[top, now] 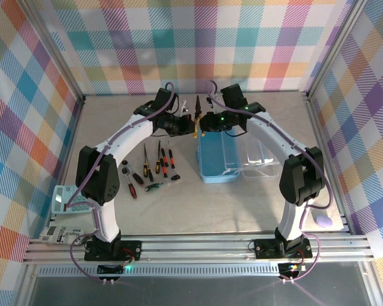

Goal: Pack the tool kit

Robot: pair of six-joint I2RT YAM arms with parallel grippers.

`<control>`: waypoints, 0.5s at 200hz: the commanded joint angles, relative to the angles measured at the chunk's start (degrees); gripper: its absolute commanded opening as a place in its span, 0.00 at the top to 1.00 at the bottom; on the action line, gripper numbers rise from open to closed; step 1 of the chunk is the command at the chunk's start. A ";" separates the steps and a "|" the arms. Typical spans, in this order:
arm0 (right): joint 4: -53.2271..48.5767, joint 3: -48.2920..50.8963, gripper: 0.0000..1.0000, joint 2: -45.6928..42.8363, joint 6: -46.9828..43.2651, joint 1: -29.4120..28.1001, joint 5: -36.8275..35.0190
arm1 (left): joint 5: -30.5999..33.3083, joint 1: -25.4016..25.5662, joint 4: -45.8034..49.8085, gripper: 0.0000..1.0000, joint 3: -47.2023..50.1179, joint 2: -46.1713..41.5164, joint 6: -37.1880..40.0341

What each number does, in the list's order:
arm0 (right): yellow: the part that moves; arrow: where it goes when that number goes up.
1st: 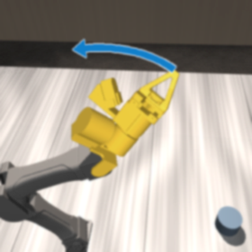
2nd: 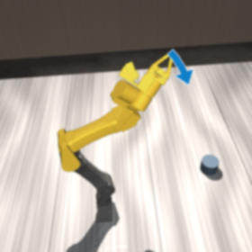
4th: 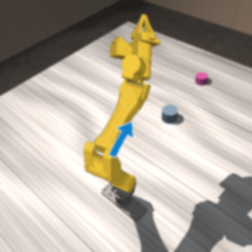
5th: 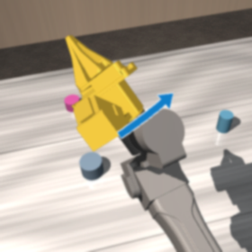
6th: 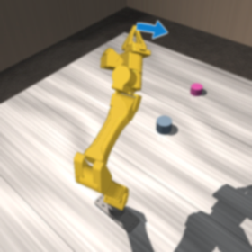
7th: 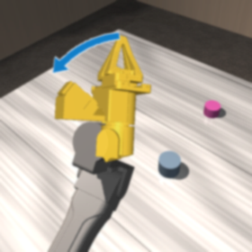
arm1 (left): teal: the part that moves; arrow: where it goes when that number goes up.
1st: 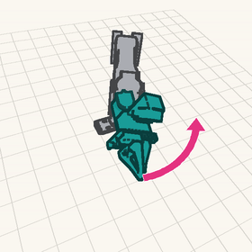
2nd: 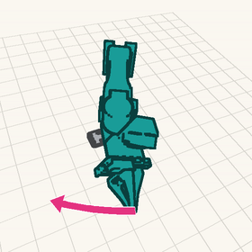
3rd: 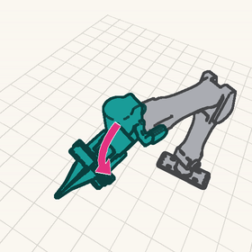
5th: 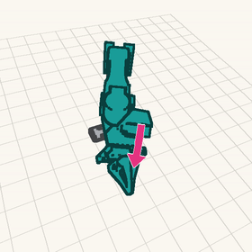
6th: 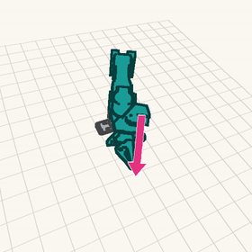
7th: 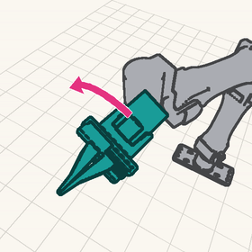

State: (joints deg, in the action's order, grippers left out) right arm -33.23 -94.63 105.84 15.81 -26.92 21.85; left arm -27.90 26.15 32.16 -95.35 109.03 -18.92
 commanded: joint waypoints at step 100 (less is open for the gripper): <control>-19.49 0.84 1.00 -4.04 -11.66 1.96 -7.21 | 18.24 -6.09 8.62 0.06 13.60 -21.66 4.86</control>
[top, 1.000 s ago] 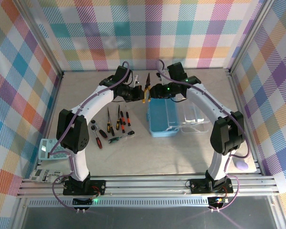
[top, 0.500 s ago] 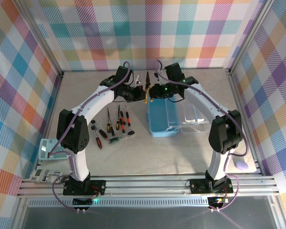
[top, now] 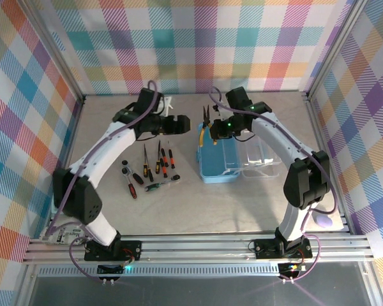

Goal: Pack the tool kit

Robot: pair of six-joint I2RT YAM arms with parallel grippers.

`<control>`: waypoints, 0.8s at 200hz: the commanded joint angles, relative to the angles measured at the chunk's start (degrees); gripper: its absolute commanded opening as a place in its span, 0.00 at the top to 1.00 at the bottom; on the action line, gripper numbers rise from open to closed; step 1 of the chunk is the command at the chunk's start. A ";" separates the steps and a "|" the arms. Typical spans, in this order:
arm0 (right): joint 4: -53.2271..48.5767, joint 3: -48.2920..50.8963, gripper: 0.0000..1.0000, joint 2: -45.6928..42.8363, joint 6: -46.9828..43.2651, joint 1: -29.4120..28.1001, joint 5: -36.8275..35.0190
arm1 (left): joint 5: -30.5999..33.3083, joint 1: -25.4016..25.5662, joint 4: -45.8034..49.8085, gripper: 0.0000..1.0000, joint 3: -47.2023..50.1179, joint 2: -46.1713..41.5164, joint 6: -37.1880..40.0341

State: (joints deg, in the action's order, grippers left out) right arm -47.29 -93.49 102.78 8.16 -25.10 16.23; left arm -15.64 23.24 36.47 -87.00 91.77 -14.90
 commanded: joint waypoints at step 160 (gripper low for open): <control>0.44 -1.57 1.00 11.69 5.63 -2.91 -5.30 | 14.90 -7.16 11.31 0.00 20.29 -14.55 -3.78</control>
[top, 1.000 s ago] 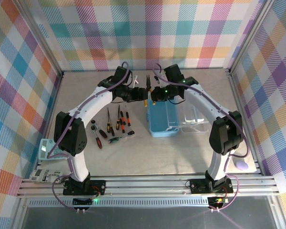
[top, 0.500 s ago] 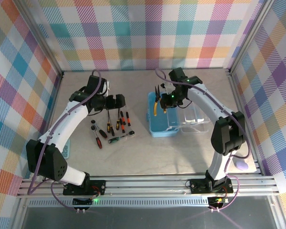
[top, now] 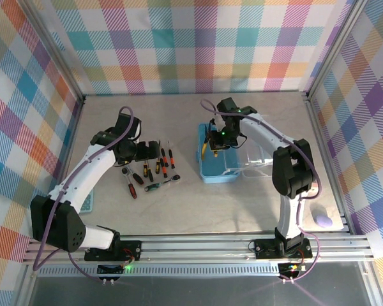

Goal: Pack the tool kit

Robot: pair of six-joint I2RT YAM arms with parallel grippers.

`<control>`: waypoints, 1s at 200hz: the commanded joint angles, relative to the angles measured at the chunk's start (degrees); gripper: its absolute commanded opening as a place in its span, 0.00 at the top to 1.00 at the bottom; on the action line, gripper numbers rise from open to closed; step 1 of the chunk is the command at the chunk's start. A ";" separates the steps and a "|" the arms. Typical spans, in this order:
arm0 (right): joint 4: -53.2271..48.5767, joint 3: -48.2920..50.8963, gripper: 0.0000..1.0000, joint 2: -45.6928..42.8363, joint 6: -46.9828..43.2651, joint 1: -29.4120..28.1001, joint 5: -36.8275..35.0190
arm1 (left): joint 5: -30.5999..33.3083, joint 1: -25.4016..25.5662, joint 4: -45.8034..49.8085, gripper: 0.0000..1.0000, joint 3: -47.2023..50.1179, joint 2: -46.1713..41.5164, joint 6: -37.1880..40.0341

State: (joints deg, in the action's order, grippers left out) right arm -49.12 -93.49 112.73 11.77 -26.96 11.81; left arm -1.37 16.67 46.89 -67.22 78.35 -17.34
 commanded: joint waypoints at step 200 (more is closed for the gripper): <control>0.15 2.53 0.01 -15.60 -2.57 -11.59 -6.36 | 5.76 -4.29 3.10 0.00 12.30 -7.43 -5.24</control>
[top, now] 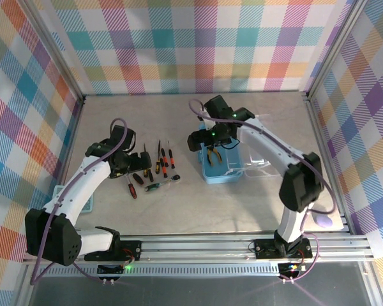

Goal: Pack the tool kit

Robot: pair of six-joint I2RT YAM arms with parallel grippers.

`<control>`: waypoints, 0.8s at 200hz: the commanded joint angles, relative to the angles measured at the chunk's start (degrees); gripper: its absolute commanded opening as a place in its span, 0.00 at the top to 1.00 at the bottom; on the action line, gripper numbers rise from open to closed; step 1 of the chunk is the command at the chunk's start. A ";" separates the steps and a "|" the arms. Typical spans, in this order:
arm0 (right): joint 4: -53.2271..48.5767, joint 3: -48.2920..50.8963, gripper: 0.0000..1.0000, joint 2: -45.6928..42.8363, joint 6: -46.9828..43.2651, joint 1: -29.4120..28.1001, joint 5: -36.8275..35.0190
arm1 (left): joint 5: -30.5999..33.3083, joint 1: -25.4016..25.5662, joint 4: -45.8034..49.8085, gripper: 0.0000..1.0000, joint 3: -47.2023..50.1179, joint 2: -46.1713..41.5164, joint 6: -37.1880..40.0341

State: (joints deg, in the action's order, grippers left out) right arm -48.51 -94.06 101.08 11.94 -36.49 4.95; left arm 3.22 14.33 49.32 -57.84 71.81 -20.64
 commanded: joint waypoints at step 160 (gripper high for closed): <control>5.31 16.70 0.01 -10.97 -5.61 -2.69 1.73 | 1.20 -13.18 -9.43 0.46 -0.21 23.27 -1.86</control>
State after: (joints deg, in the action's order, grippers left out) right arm -44.25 -76.97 90.17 7.86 -39.53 5.43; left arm 3.64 1.72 40.56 -55.75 92.58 -23.49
